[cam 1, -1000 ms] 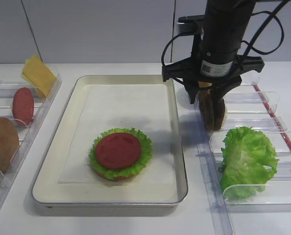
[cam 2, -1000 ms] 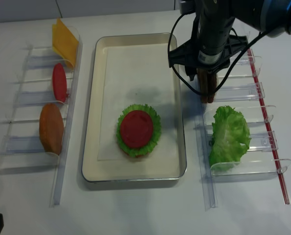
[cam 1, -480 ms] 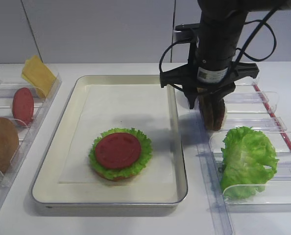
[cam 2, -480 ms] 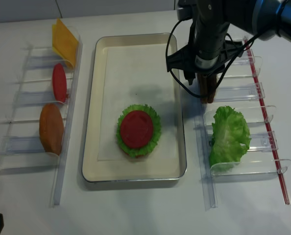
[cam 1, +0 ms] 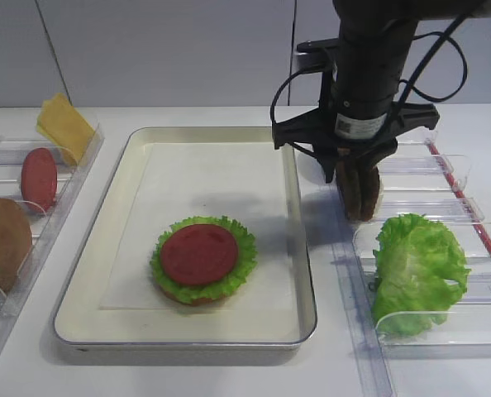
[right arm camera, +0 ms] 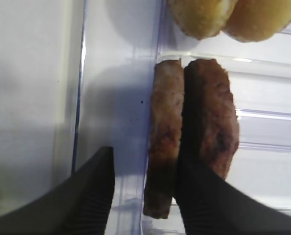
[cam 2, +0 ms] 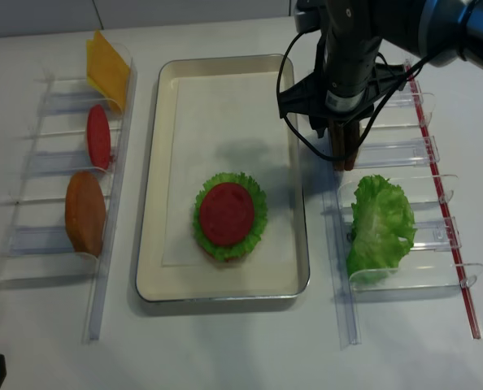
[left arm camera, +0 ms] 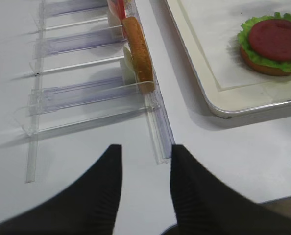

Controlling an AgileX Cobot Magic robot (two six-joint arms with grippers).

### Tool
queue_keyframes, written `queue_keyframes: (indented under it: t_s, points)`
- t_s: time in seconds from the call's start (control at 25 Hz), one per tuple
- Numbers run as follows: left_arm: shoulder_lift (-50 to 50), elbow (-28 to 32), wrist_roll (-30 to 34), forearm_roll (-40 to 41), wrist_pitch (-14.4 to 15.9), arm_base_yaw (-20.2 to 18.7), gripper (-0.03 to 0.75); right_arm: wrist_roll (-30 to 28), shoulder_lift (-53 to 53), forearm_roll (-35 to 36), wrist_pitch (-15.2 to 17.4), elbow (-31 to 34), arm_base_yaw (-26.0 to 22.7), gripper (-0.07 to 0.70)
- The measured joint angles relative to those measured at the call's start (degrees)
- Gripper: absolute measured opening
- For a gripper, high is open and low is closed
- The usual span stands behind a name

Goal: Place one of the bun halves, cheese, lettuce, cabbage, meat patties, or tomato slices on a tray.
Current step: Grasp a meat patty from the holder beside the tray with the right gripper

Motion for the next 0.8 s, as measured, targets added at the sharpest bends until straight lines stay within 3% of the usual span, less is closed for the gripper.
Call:
queue_keyframes:
  t_s: [0.32,0.6,0.8]
  points:
    - [0.0,0.0,0.0,0.0,0.0,0.0,0.224,0.0,1.3,-0.1,0.0,0.0,0.0,0.298]
    - [0.0,0.0,0.0,0.0,0.0,0.0,0.224,0.0,1.3,-1.2,0.5,0.0,0.0,0.145]
    - [0.0,0.0,0.0,0.0,0.0,0.0,0.224,0.1,1.3,-1.5,1.0,0.0,0.0,0.139]
